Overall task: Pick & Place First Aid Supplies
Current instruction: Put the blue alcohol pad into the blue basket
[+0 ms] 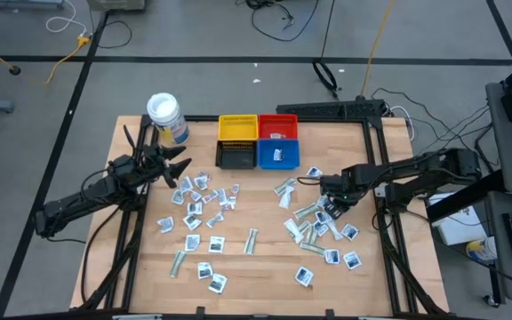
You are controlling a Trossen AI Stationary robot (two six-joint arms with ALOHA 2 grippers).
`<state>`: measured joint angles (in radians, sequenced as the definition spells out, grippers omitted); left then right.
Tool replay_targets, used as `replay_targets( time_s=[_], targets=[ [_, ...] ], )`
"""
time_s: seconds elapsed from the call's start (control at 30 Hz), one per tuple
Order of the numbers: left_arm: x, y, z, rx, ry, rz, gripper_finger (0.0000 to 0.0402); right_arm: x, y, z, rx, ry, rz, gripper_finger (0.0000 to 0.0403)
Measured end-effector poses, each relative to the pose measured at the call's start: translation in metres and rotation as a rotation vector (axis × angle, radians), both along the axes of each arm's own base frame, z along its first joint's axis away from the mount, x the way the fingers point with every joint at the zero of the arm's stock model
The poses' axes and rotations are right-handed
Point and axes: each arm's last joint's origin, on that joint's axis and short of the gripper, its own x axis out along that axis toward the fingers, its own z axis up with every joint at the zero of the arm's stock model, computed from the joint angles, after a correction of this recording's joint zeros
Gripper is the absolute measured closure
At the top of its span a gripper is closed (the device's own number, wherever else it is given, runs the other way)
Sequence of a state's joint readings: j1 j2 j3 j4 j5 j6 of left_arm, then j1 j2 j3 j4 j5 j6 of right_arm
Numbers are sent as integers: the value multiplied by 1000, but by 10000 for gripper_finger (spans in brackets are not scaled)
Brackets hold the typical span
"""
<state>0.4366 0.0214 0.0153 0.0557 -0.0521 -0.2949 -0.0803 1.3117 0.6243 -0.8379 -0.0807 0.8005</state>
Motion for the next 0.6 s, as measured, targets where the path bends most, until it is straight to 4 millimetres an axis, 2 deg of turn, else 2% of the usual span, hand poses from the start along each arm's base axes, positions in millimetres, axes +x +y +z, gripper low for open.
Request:
replay_targets(
  time_s=[0.13, 0.33, 0.6],
  targets=[
    [0, 0, 0, 0, 0, 0, 96, 1, 0, 4, 2, 10, 10, 394],
    [0, 0, 0, 0, 0, 1, 96, 10, -2, 26, 9, 26, 62, 387],
    [0, 0, 0, 0, 0, 1, 96, 15, -8, 67, 27, 88, 148, 395]
  ],
)
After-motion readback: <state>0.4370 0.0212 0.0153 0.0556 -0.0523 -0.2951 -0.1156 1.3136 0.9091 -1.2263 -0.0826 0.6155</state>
